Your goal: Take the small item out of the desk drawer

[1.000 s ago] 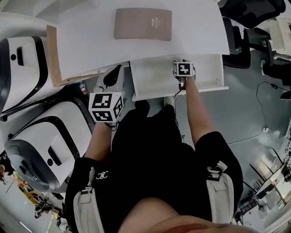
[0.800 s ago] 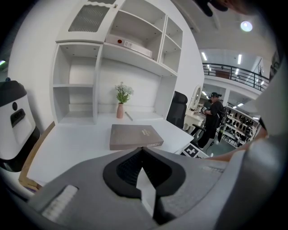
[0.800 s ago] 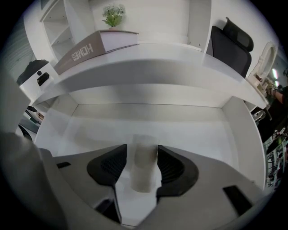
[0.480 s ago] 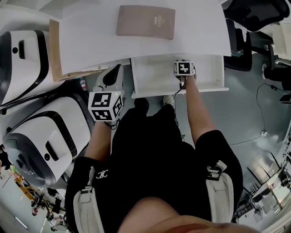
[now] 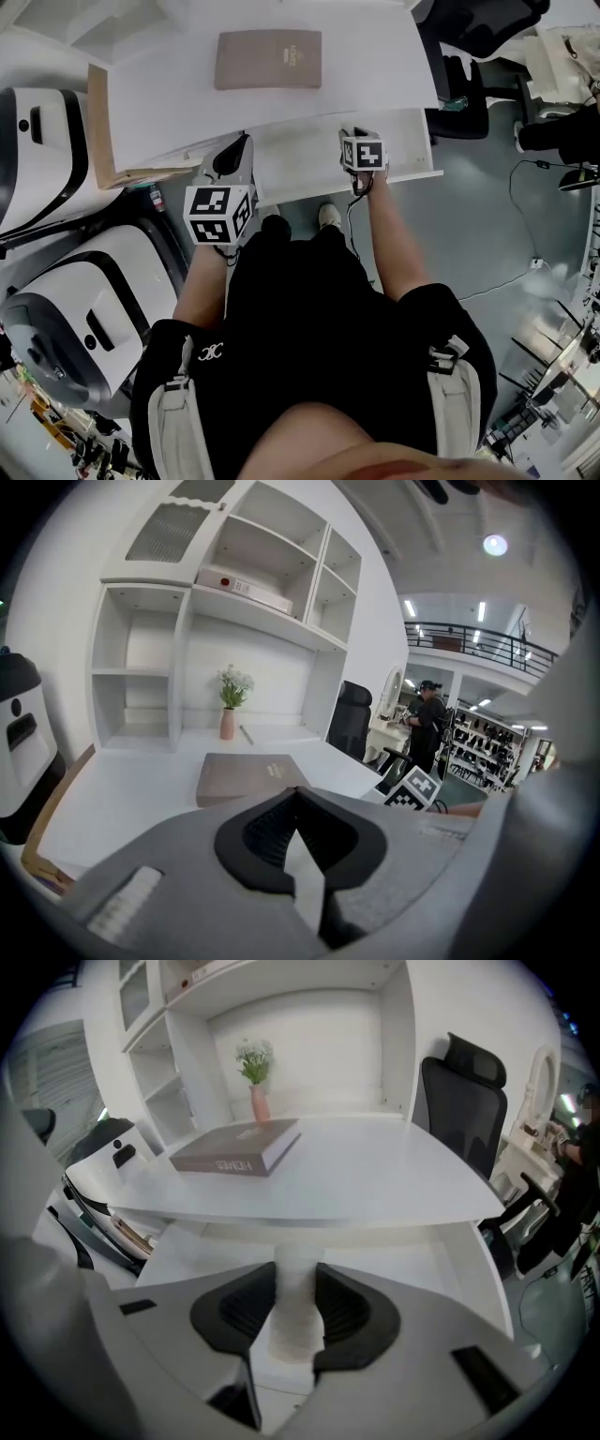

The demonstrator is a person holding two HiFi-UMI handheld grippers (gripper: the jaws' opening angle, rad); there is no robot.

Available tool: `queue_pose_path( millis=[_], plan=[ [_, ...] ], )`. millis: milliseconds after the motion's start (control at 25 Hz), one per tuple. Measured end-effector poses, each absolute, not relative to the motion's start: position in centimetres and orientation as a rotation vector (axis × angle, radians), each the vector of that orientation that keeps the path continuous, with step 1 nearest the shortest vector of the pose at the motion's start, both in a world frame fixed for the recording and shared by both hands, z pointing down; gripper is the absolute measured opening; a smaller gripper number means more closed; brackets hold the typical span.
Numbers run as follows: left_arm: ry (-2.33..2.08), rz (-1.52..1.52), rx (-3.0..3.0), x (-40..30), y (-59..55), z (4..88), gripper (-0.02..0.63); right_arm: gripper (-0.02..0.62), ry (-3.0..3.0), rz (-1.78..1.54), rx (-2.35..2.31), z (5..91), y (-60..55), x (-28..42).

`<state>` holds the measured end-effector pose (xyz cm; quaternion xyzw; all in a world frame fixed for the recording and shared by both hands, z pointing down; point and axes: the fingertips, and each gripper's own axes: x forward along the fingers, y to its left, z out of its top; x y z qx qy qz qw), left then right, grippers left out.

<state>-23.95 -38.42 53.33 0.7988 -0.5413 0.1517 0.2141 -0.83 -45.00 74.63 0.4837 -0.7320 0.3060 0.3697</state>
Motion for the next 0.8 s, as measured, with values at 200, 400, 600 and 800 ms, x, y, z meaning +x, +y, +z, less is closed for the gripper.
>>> queue_pose_path(
  millis=[200,400,600,800],
  plan=[
    [-1.481,0.407,2.252,-21.3,-37.7,51.8,0.014,0.129,-2.001,0.669,1.291,68.7,-43.5,0.0],
    [-1.465,0.372,2.341,-18.3,-38.4,49.3,0.014,0.126,-2.195,0.547,1.438,59.7,-44.2,1.3],
    [-1.482,0.334,2.396,-16.0,-38.5,47.0,0.014,0.124,-2.385,0.37,1.58,50.6,-43.6,2.9],
    [-1.512,0.296,2.459,-13.8,-38.5,44.1,0.014,0.118,-2.485,0.143,1.771,42.3,-42.3,5.7]
  ],
)
